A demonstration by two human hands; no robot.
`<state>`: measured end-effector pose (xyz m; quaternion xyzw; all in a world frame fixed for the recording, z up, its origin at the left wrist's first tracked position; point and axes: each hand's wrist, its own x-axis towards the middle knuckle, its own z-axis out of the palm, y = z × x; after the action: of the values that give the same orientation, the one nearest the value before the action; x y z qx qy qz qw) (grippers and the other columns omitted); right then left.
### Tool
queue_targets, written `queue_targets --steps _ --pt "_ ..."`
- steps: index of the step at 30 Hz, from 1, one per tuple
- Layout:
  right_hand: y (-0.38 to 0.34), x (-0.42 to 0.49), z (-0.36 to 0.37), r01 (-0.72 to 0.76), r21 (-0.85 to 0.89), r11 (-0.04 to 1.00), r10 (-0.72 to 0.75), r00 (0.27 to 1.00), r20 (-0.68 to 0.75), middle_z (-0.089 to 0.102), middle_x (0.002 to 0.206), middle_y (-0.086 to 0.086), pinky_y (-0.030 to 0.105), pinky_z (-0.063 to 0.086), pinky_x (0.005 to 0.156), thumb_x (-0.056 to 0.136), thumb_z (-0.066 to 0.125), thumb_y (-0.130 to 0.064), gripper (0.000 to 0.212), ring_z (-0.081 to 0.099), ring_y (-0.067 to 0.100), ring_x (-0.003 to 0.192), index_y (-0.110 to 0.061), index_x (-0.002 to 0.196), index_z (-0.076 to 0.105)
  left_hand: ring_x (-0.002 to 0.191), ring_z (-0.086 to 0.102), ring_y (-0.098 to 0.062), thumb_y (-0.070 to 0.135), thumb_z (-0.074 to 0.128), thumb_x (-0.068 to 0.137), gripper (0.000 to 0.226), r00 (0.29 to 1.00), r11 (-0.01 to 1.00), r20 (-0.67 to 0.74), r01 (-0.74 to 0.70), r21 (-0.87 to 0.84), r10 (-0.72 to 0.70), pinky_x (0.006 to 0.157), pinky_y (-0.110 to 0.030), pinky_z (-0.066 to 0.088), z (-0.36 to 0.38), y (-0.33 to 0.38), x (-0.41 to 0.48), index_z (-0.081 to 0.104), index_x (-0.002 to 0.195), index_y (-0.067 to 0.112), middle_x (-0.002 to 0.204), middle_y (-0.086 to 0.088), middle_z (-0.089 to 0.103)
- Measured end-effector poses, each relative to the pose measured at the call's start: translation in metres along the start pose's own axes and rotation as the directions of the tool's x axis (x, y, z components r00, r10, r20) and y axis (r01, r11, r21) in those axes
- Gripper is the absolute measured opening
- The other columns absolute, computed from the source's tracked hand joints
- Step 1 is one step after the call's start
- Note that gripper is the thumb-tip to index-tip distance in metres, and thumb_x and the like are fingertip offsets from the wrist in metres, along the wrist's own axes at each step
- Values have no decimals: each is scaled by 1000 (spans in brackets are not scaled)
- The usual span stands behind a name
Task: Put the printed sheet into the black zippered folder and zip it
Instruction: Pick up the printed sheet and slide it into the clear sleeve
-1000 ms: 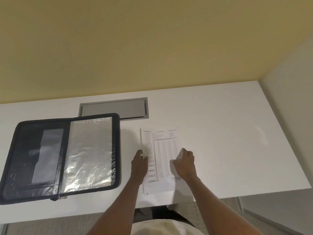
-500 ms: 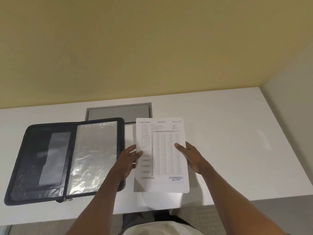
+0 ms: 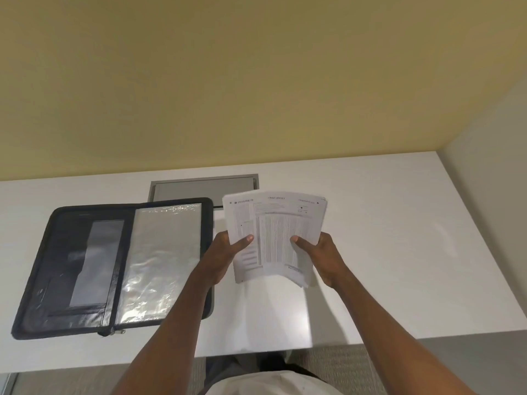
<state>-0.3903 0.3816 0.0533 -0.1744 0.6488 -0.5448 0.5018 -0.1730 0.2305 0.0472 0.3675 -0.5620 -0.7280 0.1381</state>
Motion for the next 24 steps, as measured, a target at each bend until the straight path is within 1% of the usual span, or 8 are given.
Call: queue_targets --steps 3,6,10,11,15,18,20,24 --pt "3 -4 -2 18 -12 1000 -19 999 -27 78 114 9 45 58 97 95 71 -17 27 74 27 107 -8 121 72 121 67 -24 28 73 94 40 997 998 -67 -37 46 40 107 -53 51 5 -4 -3 64 132 25 127 -3 72" --pt "9 -9 -4 28 -20 999 -29 1000 -8 78 114 5 41 59 95 97 69 -16 24 74 25 107 -11 120 72 119 67 -23 30 73 92 41 994 996 -94 -46 76 53 104 -49 55 11 -7 -7 63 131 29 124 0 72" --pt "20 -16 -6 5 -11 1000 -5 1000 18 79 113 1 33 61 88 97 69 -19 22 75 21 105 -19 118 73 115 68 -22 32 74 89 40 994 996 -112 -5 86 15 100 -49 58 16 -17 -12 62 127 31 119 3 73" --pt "22 -17 -6 -1 -2 1000 1 1000 16 79 113 1 34 62 88 96 70 -20 22 75 22 106 -19 118 73 115 69 -23 30 74 90 39 994 996 -107 4 88 6 99 -48 58 17 -20 -12 62 127 31 118 3 73" --pt "32 -22 -6 -16 30 999 16 1000 3 78 114 5 43 59 94 90 78 -18 27 74 25 107 -21 116 74 112 70 -20 24 79 89 38 994 997 -104 29 70 -21 92 -38 61 19 -27 -15 66 124 30 115 4 75" --pt "38 -24 -7 -2 31 1000 3 999 -34 79 111 5 44 60 93 84 83 -17 28 75 26 106 -23 111 77 108 71 -15 37 82 82 43 992 996 -122 21 85 -11 85 -29 61 20 -28 -18 67 122 29 112 3 75" --pt "41 -26 -8 10 30 999 -9 999 -44 79 111 5 44 61 92 83 85 -17 30 75 26 106 -23 111 76 106 71 -13 40 82 80 46 991 995 -137 21 94 -8 86 -27 61 22 -31 -21 69 121 27 112 3 76" --pt "45 -30 -5 26 24 999 -25 999 -47 79 111 4 39 61 89 82 86 -19 31 75 23 105 -28 110 76 107 72 -15 22 81 88 37 987 995 -156 45 89 -31 94 -34 60 26 -40 -23 69 123 22 114 2 77"
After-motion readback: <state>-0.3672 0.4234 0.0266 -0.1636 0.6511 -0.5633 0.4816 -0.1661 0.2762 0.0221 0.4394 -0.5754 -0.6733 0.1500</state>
